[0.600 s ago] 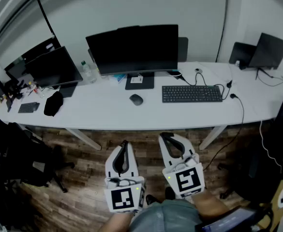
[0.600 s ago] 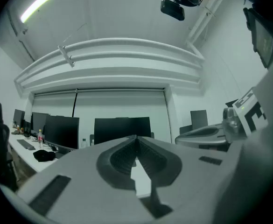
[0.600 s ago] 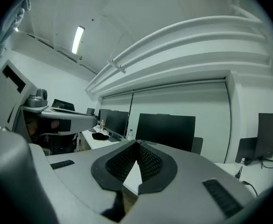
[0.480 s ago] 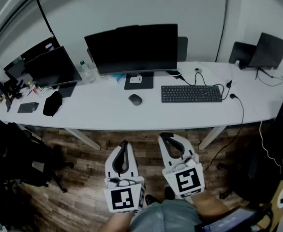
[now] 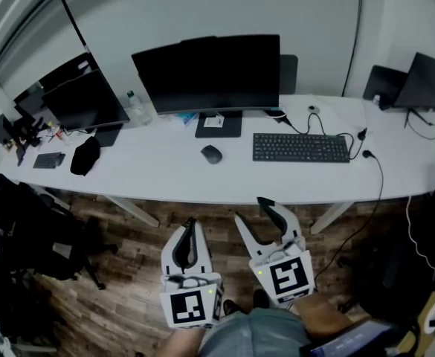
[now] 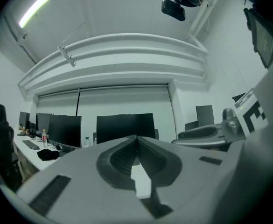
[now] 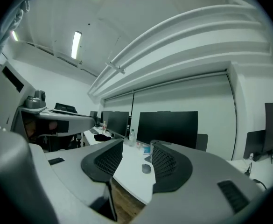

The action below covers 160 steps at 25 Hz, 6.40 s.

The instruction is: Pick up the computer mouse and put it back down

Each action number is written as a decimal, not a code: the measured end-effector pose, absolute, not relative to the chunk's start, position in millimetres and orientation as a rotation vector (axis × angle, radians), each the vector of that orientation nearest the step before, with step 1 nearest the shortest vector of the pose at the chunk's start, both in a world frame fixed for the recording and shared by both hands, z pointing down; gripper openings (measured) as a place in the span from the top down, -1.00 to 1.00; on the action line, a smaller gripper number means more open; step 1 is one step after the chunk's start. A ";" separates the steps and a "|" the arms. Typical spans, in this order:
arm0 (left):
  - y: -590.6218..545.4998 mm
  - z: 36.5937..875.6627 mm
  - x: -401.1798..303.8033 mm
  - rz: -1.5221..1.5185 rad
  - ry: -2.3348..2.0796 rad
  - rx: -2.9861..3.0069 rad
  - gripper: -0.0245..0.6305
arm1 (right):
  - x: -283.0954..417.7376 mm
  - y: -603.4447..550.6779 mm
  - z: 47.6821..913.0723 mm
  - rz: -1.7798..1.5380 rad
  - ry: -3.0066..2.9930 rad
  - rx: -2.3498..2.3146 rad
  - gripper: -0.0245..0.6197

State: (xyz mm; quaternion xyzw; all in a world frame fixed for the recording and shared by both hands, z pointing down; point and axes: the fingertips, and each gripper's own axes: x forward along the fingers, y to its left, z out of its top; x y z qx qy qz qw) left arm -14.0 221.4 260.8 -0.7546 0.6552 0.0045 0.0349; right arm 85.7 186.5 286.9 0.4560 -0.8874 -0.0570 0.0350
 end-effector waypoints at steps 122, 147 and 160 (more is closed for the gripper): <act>-134.4 444.3 -169.2 -0.383 2.346 -2.480 0.90 | -54.7 -152.5 581.3 0.388 -2.231 0.983 -0.13; -114.7 389.3 -201.7 -0.288 2.339 -2.361 0.90 | -78.3 -151.9 504.7 0.337 -2.372 1.019 -0.01; -104.7 311.7 -222.6 -0.121 2.244 -2.234 0.90 | -98.2 -145.0 351.8 0.074 -2.586 1.122 -0.01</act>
